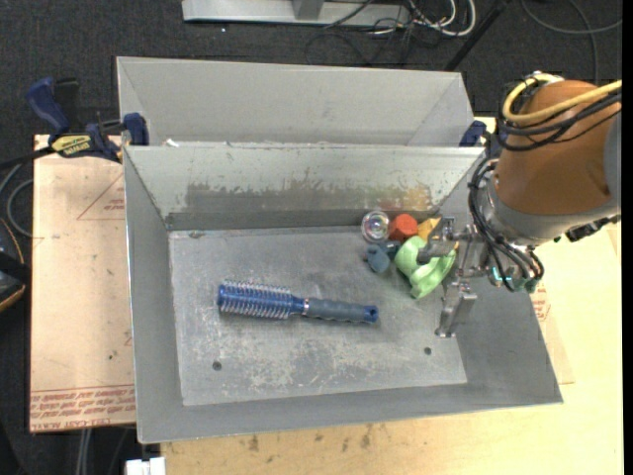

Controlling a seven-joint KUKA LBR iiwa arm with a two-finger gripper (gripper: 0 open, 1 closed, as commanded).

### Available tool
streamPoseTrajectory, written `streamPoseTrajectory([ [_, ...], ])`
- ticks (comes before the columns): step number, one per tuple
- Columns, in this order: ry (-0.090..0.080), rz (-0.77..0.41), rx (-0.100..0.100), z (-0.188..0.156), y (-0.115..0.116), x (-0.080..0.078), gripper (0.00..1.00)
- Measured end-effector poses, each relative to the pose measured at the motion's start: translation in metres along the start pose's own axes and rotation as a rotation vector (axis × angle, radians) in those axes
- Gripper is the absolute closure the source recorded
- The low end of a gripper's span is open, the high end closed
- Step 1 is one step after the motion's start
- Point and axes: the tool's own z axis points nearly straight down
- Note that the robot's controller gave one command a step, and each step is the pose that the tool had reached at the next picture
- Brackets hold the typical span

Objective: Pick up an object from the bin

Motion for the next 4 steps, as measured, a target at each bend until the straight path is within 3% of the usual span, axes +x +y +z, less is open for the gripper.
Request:
streamPoseTrajectory([
  [1,-0.019,-0.189,-0.006,0.146,-0.03,-0.09,0.0],
  [3,-0.022,-0.173,-0.006,0.141,-0.045,-0.099,0.0],
  [4,-0.023,-0.232,-0.009,0.14,-0.048,-0.101,0.0],
])
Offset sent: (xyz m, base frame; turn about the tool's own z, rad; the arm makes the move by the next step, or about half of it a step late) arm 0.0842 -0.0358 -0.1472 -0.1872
